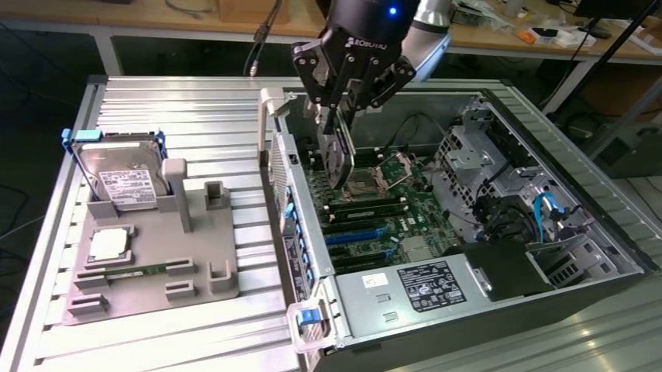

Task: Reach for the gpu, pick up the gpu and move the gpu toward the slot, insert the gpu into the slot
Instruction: 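Pick up the gpu and move the gpu toward the slot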

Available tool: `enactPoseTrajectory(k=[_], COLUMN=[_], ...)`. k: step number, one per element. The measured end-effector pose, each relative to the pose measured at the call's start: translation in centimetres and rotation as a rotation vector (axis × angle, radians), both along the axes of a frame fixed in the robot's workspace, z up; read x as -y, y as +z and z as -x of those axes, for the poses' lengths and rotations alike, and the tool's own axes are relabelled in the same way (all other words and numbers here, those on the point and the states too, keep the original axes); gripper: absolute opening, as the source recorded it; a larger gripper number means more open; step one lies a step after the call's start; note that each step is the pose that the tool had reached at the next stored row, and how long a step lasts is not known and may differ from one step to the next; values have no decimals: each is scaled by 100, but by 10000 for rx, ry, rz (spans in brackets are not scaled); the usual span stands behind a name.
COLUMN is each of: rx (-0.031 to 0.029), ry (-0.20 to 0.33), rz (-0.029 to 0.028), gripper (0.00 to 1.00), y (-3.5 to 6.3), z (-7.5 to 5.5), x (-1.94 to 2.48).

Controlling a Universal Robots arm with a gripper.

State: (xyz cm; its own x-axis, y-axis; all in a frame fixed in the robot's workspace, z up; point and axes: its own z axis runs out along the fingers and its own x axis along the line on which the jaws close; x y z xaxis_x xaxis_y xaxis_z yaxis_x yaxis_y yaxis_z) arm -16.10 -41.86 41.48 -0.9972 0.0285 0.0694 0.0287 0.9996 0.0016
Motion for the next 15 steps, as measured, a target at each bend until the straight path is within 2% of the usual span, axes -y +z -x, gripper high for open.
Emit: enactPoseTrajectory(k=[5, 8, 12, 14, 15], rx=[-2, 14, 101, 173, 241], ry=[1, -1, 2, 2, 10], rz=[-2, -52, -121, -168, -182], gripper=[27, 27, 27, 27, 27], y=[-13, -17, -17, -18, -20], z=[-129, -194, -299, -346, -386], x=[0, 0, 0, 0, 0])
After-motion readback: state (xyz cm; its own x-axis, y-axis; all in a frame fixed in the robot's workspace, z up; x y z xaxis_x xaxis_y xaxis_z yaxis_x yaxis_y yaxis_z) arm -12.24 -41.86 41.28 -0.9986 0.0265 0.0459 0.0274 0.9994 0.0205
